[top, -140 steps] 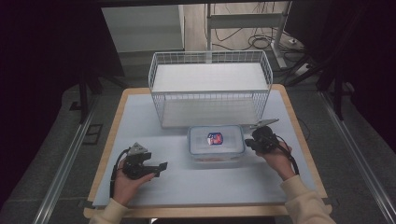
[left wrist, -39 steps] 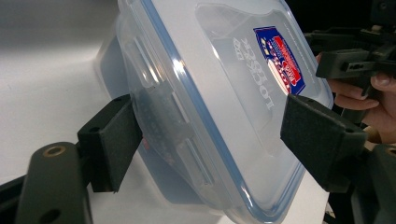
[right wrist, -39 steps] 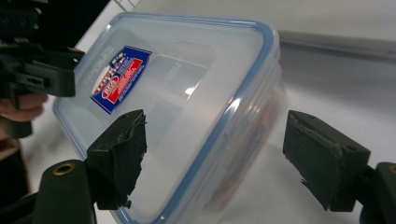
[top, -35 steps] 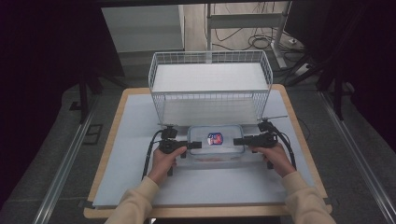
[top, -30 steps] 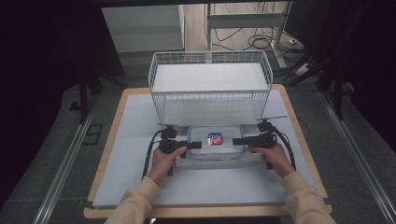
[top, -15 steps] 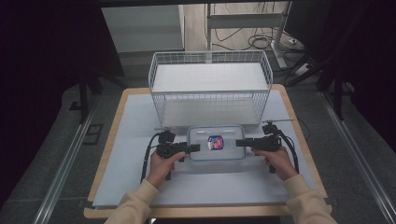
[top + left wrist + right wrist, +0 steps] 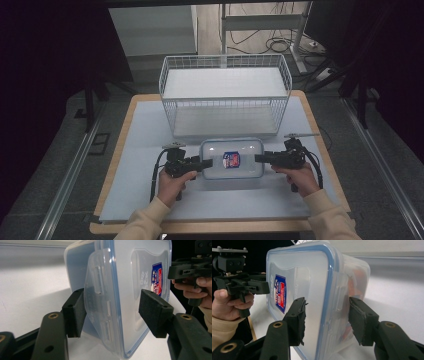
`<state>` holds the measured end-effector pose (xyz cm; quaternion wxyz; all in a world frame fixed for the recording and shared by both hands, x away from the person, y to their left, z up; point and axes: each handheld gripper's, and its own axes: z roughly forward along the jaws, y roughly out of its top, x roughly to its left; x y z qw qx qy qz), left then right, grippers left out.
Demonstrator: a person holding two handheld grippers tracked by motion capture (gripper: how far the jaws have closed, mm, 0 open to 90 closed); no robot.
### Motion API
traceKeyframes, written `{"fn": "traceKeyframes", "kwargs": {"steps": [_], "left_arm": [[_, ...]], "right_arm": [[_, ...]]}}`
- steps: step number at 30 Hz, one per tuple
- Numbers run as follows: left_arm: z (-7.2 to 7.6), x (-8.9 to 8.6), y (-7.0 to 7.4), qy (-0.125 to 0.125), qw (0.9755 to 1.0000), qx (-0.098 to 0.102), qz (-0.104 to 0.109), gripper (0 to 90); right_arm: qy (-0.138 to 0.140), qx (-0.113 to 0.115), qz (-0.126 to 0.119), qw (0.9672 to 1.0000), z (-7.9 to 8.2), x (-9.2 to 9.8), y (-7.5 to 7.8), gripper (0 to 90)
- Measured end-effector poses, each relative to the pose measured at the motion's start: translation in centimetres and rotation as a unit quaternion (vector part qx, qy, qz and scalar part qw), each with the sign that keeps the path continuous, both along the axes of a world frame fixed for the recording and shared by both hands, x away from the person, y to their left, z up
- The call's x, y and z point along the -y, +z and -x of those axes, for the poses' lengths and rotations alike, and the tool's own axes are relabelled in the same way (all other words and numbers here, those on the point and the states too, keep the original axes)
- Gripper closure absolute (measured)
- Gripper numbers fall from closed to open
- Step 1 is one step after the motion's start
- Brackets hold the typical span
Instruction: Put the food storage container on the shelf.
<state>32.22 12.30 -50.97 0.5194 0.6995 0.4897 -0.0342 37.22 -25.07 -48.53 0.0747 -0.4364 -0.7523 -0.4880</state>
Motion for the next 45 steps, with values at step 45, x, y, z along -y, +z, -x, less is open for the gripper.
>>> {"fn": "traceKeyframes", "kwargs": {"steps": [45], "left_arm": [[1.3,-0.8,4.3,0.014,0.9987,0.049,-0.003,44.0]], "right_arm": [[-0.006,0.052,-0.018,0.9984,1.2,-0.7,3.6,49.7]]}}
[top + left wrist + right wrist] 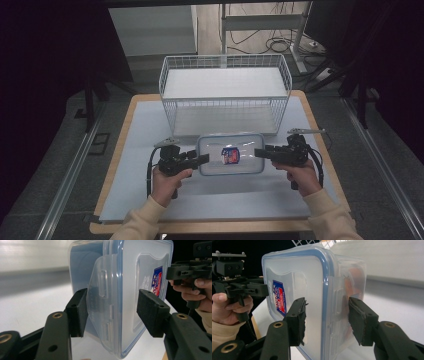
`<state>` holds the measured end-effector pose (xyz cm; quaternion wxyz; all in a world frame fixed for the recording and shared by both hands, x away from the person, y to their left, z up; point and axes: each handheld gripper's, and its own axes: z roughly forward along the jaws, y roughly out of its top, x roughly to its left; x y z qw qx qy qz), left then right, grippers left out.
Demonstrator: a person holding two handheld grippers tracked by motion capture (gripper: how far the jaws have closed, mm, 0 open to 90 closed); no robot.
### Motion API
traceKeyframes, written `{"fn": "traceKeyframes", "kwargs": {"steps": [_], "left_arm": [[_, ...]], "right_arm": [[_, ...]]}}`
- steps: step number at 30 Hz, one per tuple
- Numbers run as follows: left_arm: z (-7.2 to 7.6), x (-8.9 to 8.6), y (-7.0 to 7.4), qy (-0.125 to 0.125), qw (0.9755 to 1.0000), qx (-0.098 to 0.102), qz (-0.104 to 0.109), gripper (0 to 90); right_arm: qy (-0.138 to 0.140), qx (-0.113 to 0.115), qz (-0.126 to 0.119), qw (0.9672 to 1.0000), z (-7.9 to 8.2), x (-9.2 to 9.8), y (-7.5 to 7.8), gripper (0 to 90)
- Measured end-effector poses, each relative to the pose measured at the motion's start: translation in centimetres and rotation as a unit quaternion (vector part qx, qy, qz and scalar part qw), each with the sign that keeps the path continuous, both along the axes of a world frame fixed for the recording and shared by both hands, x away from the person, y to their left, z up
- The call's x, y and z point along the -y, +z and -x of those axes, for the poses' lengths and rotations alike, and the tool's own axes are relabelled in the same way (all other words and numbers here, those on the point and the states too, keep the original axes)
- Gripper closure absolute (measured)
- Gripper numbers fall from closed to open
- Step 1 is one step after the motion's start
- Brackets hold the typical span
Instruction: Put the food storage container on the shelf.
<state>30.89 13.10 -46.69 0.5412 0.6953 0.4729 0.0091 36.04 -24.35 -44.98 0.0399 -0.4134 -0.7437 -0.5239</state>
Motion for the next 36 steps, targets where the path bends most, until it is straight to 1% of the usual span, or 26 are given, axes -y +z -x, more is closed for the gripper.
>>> {"fn": "traceKeyframes", "kwargs": {"steps": [4,9,10,13,16,21,23,24,25,29,31,32,33,36], "left_arm": [[-0.3,-0.3,1.4,0.004,0.9999,0.013,0.001,44.0],[-0.9,-0.6,3.1,0.003,0.9997,0.022,0.004,44.1],[-1.0,-0.6,3.5,0.004,0.9997,0.025,0.005,44.2],[-1.4,-0.9,5.0,0.003,0.9995,0.031,0.007,44.3],[-1.8,-1.0,6.2,0.003,0.9993,0.036,0.013,44.6],[-2.4,-1.3,8.9,0.001,0.9985,0.055,0.008,44.7],[-2.9,-1.5,10.0,0.001,0.9982,0.060,0.008,44.6],[-3.4,-1.5,10.7,0.000,0.9981,0.061,0.008,44.6],[-3.7,-1.6,11.1,0.000,0.9981,0.062,0.008,44.6],[-5.6,-1.9,12.8,-0.007,0.9978,0.065,0.008,44.5],[-6.6,-2.0,13.6,-0.007,0.9979,0.063,0.013,44.5],[-7.4,-2.2,14.1,-0.008,0.9979,0.063,0.012,44.6],[-7.8,-2.3,14.4,-0.010,0.9980,0.061,0.012,44.6],[-9.7,-2.7,15.0,-0.010,0.9985,0.052,0.017,44.6]], "right_arm": [[-0.003,0.014,-0.007,0.9999,-0.3,-0.3,1.3,49.7],[-0.003,0.037,-0.005,0.9993,-0.7,-0.6,3.5,49.8],[-0.003,0.038,-0.004,0.9993,-0.8,-0.7,3.8,49.8],[-0.003,0.048,-0.004,0.9988,-1.2,-0.9,5.2,49.8],[-0.003,0.055,-0.005,0.9985,-1.6,-1.0,6.7,49.8],[-0.003,0.073,-0.008,0.9973,-2.1,-1.3,9.1,49.7],[-0.004,0.078,-0.009,0.9969,-2.3,-1.4,10.2,49.7],[-0.005,0.082,-0.011,0.9966,-2.5,-1.5,10.7,49.8],[-0.006,0.086,-0.012,0.9962,-2.8,-1.5,11.3,49.8],[-0.011,0.088,-0.010,0.9960,-4.1,-1.8,13.1,49.8],[-0.013,0.092,-0.008,0.9957,-4.9,-1.9,14.1,49.7],[-0.014,0.092,-0.008,0.9956,-5.4,-1.9,14.5,49.8],[-0.016,0.091,-0.008,0.9957,-6.1,-2.1,15.0,49.7],[-0.020,0.086,-0.007,0.9960,-7.5,-2.4,15.8,49.7]]}}
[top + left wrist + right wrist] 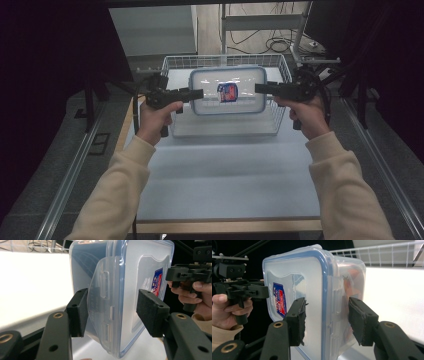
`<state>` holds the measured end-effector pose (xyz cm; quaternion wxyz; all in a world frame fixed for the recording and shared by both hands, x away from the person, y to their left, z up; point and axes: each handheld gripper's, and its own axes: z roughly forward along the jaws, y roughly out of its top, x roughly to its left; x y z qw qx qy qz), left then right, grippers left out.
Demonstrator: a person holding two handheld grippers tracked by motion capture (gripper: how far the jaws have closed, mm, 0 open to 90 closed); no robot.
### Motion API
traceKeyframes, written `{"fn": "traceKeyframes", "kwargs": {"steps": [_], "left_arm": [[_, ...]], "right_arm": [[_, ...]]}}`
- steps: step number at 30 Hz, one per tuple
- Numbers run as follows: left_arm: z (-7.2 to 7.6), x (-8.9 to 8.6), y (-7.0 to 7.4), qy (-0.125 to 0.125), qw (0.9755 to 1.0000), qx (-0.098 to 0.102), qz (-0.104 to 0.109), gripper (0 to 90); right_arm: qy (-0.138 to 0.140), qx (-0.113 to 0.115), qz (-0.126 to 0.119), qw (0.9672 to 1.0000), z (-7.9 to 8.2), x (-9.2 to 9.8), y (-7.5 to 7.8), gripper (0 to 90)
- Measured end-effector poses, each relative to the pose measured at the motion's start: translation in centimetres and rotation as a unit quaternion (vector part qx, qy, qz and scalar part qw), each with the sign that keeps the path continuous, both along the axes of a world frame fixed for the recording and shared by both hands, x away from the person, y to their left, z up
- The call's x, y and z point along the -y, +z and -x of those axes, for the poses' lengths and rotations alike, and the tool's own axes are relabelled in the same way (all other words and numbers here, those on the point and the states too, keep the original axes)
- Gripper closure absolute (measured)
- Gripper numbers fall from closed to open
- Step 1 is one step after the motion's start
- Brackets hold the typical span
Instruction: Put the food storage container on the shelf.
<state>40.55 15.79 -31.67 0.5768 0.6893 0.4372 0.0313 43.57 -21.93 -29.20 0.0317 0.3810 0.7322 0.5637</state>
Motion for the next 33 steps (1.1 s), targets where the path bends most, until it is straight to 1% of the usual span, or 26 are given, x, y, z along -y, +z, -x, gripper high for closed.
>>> {"fn": "traceKeyframes", "kwargs": {"steps": [3,7,9,10,11,13,15,17,19,22,23,24,27,28,29,32,33], "left_arm": [[-1.5,-0.3,0.4,0.003,1.0000,-0.007,0.003,44.5],[-3.5,-0.7,1.0,0.002,0.9998,-0.018,-0.001,44.5],[-4.5,-1.0,1.2,0.005,0.9997,-0.025,0.002,44.3],[-4.9,-1.1,1.2,0.007,0.9995,-0.030,0.001,44.2],[-5.4,-1.1,1.2,0.008,0.9993,-0.037,-0.001,44.0],[-6.0,-1.1,1.2,0.012,0.9990,-0.043,-0.006,43.6],[-6.5,-0.9,1.1,0.013,0.9987,-0.048,-0.014,43.5],[-7.0,-0.7,0.9,0.014,0.9982,-0.056,-0.015,43.4],[-7.4,-0.8,0.7,0.013,0.9979,-0.063,-0.006,43.0],[-7.9,-0.7,0.4,0.018,0.9974,-0.069,0.007,42.4],[-8.1,-0.7,0.3,0.020,0.9970,-0.074,0.010,42.2],[-8.3,-0.7,0.2,0.025,0.9966,-0.076,0.019,41.9],[-9.1,-0.6,-0.1,0.024,0.9952,-0.091,0.025,38.5],[-9.4,-0.6,-0.2,0.025,0.9942,-0.100,0.030,36.9],[-9.7,-0.6,-0.4,0.024,0.9939,-0.102,0.034,35.7],[-10.4,-0.7,-0.8,0.023,0.9927,-0.110,0.045,34.3],[-10.5,-0.6,-0.9,0.023,0.9926,-0.110,0.046,33.2]], "right_arm": [[-0.001,-0.009,0.001,1.0000,-1.6,-0.4,0.6,49.7],[-0.002,-0.023,0.002,0.9997,-3.8,-0.8,1.0,49.5],[-0.004,-0.029,0.000,0.9996,-4.6,-1.0,1.1,49.5],[-0.005,-0.036,-0.001,0.9993,-5.1,-1.2,1.1,49.4],[-0.007,-0.038,-0.001,0.9992,-5.6,-1.3,1.0,49.3],[-0.010,-0.054,-0.001,0.9985,-6.4,-1.5,0.8,48.6],[-0.014,-0.063,0.004,0.9979,-7.1,-1.7,0.6,47.3],[-0.018,-0.071,0.009,0.9973,-7.5,-1.7,0.3,46.6],[-0.023,-0.075,0.001,0.9969,-7.9,-1.6,0.1,46.9],[-0.030,-0.076,-0.003,0.9966,-8.2,-1.5,0.1,46.4],[-0.032,-0.078,-0.003,0.9965,-8.4,-1.5,0.0,46.1],[-0.034,-0.082,-0.007,0.9960,-8.6,-1.6,0.0,45.6],[-0.042,-0.092,-0.007,0.9948,-9.1,-1.8,-0.3,42.5],[-0.045,-0.097,-0.007,0.9942,-9.3,-1.9,-0.4,40.7],[-0.049,-0.104,-0.011,0.9933,-9.4,-2.0,-0.6,39.7],[-0.062,-0.122,-0.037,0.9899,-10.0,-1.9,-1.3,39.2],[-0.066,-0.126,-0.043,0.9889,-10.1,-1.9,-1.4,38.9]]}}
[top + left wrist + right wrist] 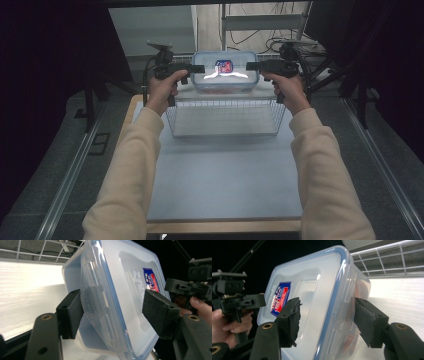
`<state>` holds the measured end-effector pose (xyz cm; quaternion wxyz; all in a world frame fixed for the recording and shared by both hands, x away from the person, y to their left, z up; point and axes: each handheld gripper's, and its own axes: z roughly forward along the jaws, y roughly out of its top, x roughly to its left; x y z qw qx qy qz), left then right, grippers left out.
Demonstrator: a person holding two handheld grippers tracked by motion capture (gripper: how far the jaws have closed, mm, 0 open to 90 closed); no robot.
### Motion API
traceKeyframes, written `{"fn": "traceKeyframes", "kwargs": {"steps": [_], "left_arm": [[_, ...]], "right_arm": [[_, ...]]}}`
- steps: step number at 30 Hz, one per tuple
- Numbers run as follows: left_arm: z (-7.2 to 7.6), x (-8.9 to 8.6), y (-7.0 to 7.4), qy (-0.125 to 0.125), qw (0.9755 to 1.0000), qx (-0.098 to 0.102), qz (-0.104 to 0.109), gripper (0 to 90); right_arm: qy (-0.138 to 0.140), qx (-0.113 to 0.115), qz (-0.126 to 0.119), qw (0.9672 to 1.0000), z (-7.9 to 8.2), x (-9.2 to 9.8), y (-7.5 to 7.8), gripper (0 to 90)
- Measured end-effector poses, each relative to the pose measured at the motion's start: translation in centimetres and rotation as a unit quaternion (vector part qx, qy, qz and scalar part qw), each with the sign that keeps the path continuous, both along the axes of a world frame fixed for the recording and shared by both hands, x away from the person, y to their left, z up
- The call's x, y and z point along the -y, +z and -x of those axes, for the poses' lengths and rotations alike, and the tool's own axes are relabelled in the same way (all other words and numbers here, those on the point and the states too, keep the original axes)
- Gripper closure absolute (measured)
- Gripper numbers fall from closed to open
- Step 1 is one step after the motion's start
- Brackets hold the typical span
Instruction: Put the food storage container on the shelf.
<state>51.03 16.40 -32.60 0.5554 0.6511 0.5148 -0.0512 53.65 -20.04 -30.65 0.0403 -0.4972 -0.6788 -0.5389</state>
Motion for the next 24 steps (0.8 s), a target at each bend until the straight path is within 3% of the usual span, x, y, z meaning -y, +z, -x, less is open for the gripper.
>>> {"fn": "traceKeyframes", "kwargs": {"steps": [2,5,8,11,14,18,21,24], "left_arm": [[-0.2,0.2,-0.3,0.000,1.0000,-0.004,-0.003,29.3],[-0.7,0.1,-0.9,-0.003,0.9998,-0.018,0.004,22.0],[-0.4,0.1,-1.0,0.018,0.9998,0.005,0.001,20.2],[-0.3,0.0,-0.9,0.022,0.9998,0.004,0.002,12.4],[0.3,-0.4,-0.2,0.030,0.9994,0.015,0.015,10.2],[2.2,-0.3,1.3,0.032,0.9978,0.053,-0.026,10.6],[4.8,-0.2,2.0,0.024,0.9947,0.084,-0.055,11.4],[7.6,-0.2,2.0,0.017,0.9922,0.107,-0.060,12.1]], "right_arm": [[-0.012,0.002,0.002,0.9999,-0.1,-0.2,-0.1,37.7],[-0.029,0.017,0.024,0.9991,0.2,-0.5,-0.1,38.0],[-0.047,0.025,0.024,0.9983,0.5,-0.4,-0.1,36.1],[-0.051,0.035,0.025,0.9978,0.9,-0.1,0.0,35.0],[-0.047,0.050,0.024,0.9973,1.6,0.5,0.4,34.6],[-0.027,0.076,0.037,0.9960,3.2,1.4,0.8,34.4],[-0.005,0.099,0.053,0.9937,4.7,2.0,0.8,34.3],[0.020,0.123,0.071,0.9897,7.1,2.7,0.4,33.8]]}}
